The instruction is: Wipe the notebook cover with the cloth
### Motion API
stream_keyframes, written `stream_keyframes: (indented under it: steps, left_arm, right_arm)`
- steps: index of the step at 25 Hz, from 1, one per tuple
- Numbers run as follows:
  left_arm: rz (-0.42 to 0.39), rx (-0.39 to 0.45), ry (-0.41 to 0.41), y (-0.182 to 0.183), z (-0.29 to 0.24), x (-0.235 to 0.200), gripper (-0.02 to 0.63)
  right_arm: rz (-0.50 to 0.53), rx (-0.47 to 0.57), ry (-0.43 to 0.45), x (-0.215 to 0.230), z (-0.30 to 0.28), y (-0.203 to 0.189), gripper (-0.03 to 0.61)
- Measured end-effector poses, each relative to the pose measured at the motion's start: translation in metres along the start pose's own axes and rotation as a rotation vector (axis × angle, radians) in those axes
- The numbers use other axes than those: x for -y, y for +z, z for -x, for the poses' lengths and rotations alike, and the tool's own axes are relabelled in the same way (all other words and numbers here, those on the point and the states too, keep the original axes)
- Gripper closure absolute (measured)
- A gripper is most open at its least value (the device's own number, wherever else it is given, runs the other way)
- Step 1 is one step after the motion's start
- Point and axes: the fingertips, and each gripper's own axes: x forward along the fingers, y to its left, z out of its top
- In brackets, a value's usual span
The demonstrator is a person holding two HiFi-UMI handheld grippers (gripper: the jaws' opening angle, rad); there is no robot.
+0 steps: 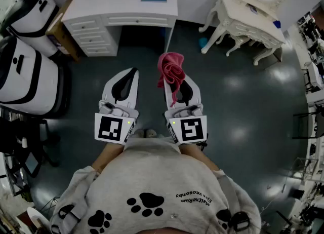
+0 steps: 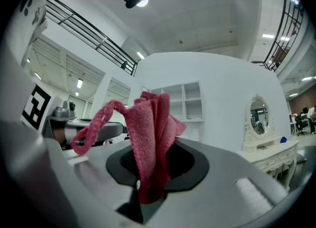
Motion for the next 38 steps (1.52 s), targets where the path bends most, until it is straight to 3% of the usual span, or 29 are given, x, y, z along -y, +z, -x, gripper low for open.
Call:
stream_keyframes:
  steps: [9,18,38]
  left_arm:
    - [-0.006,-0.003,-0.011,-0.003,-0.015,0.015,0.618]
    - [-0.002,-0.007,-0.013,-0.015,-0.044,-0.004,0.618]
    - [0.015,0.0,-0.098,-0.059,-0.21,-0.147,0.618]
  right_arm:
    - [-0.009,0.01,0.004,0.017,0.003,-0.001,0.494]
    - [-0.032,0.024,-0.006,0.033,-0.025,-0.008,0.491]
    - [-0.057,-0.008,-0.089,0.091,-0.235,-0.055,0.491]
